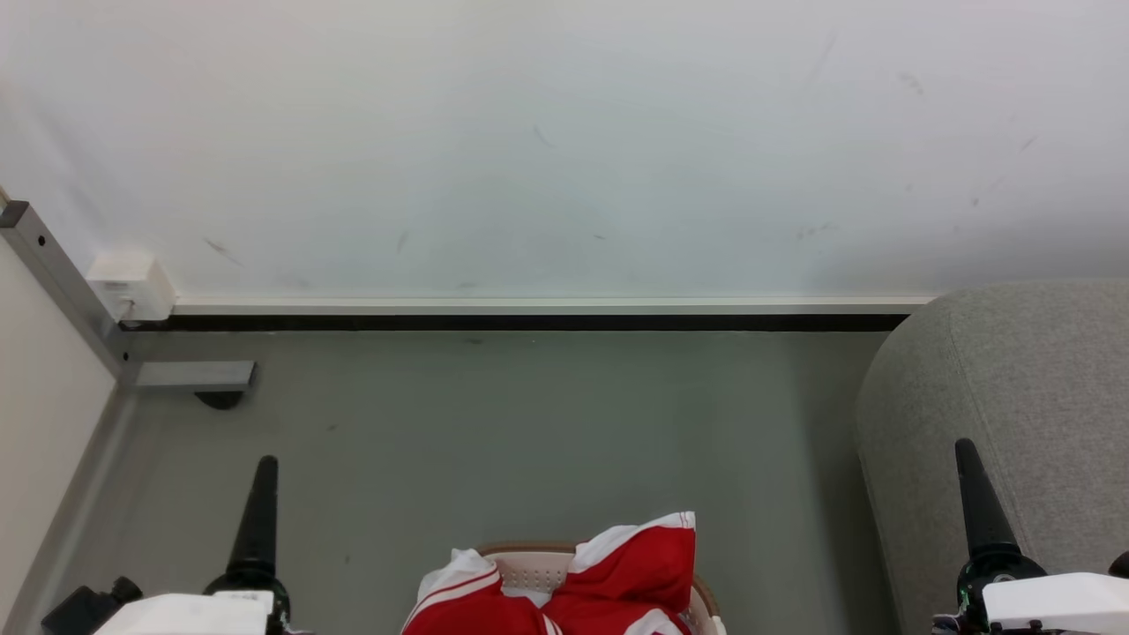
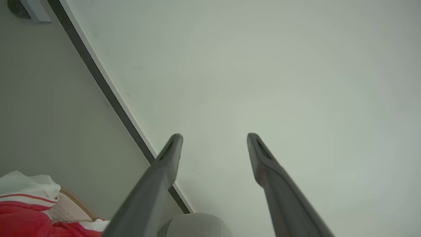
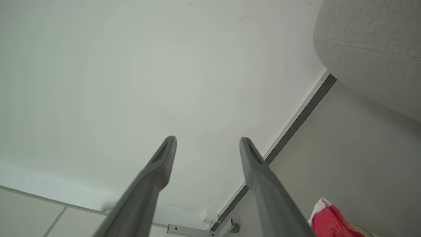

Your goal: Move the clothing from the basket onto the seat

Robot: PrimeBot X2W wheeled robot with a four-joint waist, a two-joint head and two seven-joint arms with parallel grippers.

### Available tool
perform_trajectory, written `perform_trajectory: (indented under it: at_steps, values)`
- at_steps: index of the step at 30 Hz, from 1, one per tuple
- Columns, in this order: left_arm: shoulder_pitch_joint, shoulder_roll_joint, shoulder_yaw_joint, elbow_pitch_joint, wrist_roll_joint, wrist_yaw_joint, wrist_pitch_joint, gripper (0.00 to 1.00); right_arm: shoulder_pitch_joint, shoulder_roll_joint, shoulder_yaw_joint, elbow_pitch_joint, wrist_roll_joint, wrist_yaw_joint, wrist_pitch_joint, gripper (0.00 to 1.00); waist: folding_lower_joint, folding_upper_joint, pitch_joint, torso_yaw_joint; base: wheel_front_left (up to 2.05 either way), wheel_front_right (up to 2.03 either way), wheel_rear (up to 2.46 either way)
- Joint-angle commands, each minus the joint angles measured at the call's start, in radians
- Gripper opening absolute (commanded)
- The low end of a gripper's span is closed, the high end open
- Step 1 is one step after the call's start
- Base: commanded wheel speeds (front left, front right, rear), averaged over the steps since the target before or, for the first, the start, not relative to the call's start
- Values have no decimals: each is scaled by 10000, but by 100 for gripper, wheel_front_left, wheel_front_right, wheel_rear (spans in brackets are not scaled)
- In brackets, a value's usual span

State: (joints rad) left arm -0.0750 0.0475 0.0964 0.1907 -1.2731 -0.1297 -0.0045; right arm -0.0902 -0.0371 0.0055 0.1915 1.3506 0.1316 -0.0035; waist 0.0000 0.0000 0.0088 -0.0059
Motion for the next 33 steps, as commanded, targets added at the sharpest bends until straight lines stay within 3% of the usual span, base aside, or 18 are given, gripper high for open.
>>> perform_trajectory:
  at_steps: [1, 16, 33]
  values:
    - [-89, 59, 37, -212, 585, -5, -129, 100, -275, -108, 79, -237, -450, -4, -136, 100, 0, 0, -3, -8, 0, 0, 0]
    - [59, 100, -33, -442, 3937, -7, -674, 100, -320, -124, 720, -290, -3892, -6, -687, 100, 0, 0, -4, -43, 0, 0, 0]
    - [160, 240, -248, -202, 6759, 234, -1188, 100, -448, -139, 964, 323, -6897, -8, -1182, 100, 0, 0, -13, -114, 0, 0, 0]
